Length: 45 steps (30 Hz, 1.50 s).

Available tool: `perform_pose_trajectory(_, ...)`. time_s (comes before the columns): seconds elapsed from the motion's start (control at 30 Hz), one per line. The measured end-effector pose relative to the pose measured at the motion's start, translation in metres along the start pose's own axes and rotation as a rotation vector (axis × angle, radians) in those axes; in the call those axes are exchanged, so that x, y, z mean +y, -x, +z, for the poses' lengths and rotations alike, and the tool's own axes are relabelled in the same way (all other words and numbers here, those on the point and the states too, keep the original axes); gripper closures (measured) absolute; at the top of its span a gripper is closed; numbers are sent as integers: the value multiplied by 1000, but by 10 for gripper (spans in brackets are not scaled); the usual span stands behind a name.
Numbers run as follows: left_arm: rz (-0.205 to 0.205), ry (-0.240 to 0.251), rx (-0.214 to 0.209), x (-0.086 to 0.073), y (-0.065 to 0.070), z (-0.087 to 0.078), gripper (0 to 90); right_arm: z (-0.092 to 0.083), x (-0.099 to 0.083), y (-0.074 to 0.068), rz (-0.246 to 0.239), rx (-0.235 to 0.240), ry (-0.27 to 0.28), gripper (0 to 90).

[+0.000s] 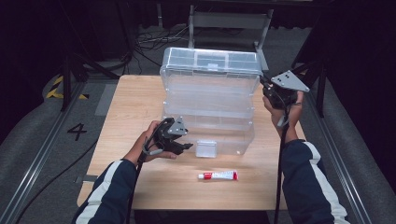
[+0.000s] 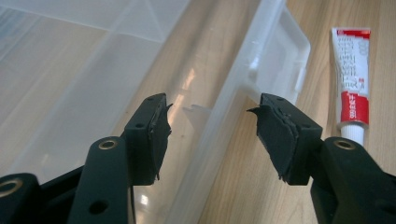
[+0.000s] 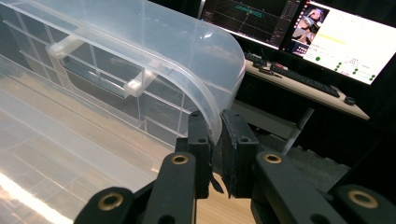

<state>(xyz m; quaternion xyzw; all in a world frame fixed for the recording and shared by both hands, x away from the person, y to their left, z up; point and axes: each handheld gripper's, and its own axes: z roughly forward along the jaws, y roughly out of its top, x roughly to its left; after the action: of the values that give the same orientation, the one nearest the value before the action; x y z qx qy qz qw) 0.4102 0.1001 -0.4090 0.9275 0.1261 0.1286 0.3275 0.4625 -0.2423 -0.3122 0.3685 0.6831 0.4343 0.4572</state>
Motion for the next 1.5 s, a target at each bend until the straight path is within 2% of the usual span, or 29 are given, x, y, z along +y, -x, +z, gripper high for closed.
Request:
perform_pose_trajectory(0.07,16,-25,1,2,1,4,462,2,1,0,1,-2,-1,832)
perform_pose_trajectory(0.1,16,-25,1,2,1,4,468,3,1,1,4,-3,-2,832)
perform_pose_trajectory(0.17,3,-55,14,3,1,8,479,5,2,1,7,-6,-5,834)
perform_pose_trajectory(0.2,5,-61,-1,3,1,10,487,8,5,2,8,-13,-12,836)
perform_pose_trajectory(0.33,-20,-63,12,3,0,10,540,13,5,4,22,-20,-2,840)
perform_pose_trajectory(0.4,-27,-63,18,3,-1,10,610,14,4,4,26,-20,4,841)
perform_pose_trajectory(0.43,-42,-61,16,2,-2,11,610,15,4,5,25,-18,9,842)
perform_pose_trajectory(0.47,-42,-57,4,1,-3,10,633,16,3,6,22,-15,15,843)
perform_pose_trajectory(0.57,-34,-67,6,0,-4,10,664,19,4,7,17,-16,12,848)
perform_pose_trajectory(0.93,-23,-62,-22,-4,-8,10,685,24,6,7,15,-31,8,853)
perform_pose_trajectory(1.5,-7,-52,-10,-7,-4,11,691,21,6,6,17,-31,-3,857)
